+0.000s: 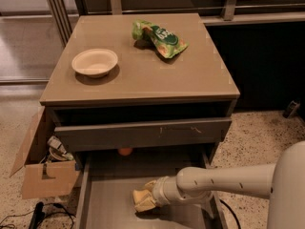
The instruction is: Place sponge into middle drawer
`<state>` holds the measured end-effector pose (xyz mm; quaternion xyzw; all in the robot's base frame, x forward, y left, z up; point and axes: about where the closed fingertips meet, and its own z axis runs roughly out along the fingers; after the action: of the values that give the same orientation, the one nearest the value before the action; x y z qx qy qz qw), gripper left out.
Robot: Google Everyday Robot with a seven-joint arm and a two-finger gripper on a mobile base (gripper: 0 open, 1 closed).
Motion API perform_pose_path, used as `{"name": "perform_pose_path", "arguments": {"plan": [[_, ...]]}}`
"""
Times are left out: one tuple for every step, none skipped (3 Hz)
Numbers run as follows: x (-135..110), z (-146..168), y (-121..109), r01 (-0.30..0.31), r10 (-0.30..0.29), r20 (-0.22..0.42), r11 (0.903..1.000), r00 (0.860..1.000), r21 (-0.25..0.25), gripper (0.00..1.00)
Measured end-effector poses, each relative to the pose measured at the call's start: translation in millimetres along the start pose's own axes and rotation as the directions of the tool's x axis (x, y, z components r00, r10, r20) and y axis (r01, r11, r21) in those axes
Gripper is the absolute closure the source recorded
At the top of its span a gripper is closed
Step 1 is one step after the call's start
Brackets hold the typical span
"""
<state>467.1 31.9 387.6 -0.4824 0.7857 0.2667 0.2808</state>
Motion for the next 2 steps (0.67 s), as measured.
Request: {"name": "perform_pose_path", "arguments": {"plan": [[0.0, 0.0, 0.0, 0.0, 0.0, 0.0, 1.0, 1.0, 0.0, 0.58], [0.0, 0.0, 0.0, 0.0, 0.0, 0.0, 1.0, 1.0, 0.0, 0.35]]}}
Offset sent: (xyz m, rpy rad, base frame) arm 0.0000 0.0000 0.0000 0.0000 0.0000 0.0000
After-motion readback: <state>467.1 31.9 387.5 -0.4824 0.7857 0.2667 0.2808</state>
